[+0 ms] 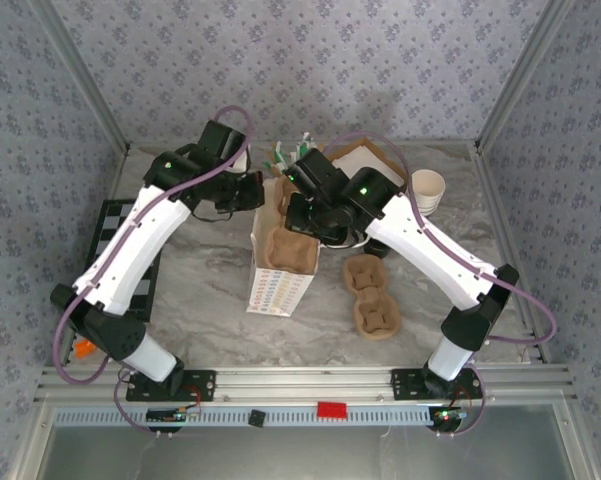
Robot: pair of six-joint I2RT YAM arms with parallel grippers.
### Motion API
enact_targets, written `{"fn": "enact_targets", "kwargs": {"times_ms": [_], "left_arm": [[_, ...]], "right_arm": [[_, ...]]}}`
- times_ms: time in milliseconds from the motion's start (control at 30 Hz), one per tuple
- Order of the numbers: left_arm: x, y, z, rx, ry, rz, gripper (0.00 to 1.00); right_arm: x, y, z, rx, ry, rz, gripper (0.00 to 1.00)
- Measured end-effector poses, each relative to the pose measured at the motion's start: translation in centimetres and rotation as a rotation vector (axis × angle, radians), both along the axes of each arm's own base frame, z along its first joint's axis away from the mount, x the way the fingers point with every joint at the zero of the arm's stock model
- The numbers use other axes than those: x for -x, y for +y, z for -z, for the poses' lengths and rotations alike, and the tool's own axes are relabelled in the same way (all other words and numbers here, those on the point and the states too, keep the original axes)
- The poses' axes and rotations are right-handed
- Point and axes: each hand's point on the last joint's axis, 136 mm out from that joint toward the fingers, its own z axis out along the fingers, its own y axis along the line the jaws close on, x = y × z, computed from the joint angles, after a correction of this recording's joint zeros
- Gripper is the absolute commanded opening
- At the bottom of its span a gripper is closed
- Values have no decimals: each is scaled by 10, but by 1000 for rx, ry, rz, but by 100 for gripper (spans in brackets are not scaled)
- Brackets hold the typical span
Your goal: Pack the takeout coffee
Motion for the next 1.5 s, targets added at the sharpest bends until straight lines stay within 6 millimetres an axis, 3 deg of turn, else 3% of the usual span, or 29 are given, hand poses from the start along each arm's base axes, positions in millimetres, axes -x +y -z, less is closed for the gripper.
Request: {"fn": "enact_targets", "kwargs": {"times_ms": [500, 967, 1300, 1400, 1500], "left_arm": [[-3, -4, -6, 32, -37, -78, 0], [6, -8, 0, 29, -37, -78, 0], [10, 3, 5, 23, -29, -129, 0], [10, 6, 7, 14, -23, -134, 7], [10, 11, 11, -4, -12, -139, 23]], "right_arm": [[10, 9, -7, -29, 13, -38, 20], [5, -1, -3, 22, -2, -27, 20], [12, -9, -7, 85, -31, -72, 20], [15, -11, -4, 106, -28, -81, 20], [17, -12, -4, 114, -28, -92, 20]]}}
